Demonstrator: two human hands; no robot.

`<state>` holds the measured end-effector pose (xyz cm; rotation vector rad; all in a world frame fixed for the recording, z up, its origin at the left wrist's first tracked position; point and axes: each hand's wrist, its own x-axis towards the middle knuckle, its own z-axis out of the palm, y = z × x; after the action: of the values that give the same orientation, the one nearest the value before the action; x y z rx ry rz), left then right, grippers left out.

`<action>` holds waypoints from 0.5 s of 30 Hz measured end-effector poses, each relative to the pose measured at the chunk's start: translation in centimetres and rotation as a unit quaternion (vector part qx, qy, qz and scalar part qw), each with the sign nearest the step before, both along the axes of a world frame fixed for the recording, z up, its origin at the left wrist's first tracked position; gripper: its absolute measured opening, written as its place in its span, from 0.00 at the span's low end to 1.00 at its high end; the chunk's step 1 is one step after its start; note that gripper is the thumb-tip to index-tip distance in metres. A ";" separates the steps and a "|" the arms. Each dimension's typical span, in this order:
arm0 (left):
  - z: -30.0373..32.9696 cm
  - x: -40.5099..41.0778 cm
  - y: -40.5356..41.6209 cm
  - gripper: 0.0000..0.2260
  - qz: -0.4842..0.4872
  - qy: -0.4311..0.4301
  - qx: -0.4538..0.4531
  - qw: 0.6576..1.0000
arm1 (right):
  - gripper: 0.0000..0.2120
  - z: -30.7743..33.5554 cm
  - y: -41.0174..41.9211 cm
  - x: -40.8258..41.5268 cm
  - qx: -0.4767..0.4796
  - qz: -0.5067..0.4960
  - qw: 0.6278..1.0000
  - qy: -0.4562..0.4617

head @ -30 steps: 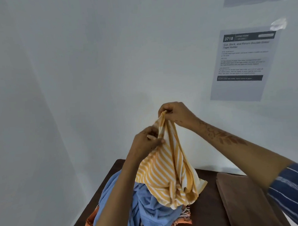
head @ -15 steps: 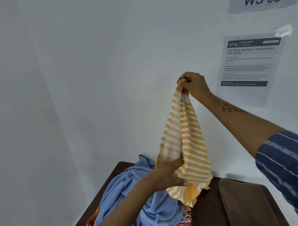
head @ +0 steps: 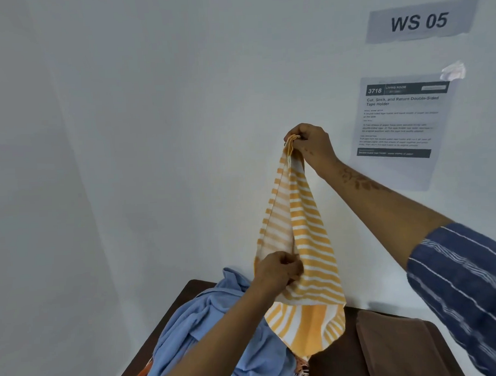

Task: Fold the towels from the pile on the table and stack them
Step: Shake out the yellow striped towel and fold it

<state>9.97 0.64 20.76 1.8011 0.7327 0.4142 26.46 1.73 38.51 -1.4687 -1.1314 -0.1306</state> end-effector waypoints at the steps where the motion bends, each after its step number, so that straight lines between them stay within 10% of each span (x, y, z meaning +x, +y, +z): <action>1: 0.2 0.2 -0.3 0.05 -0.008 0.005 0.000 1.000 | 0.13 0.1 0.1 0.0 0.001 -0.001 1.000 0.000; 15: 10.1 -2.1 9.8 0.12 0.087 0.192 0.387 0.898 | 0.13 5.3 -2.5 4.2 0.049 -0.097 0.994 0.004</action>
<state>7.88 10.41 30.87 2.6261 1.1125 0.5199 30.65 -0.76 43.83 -1.4880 -0.9608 -0.3119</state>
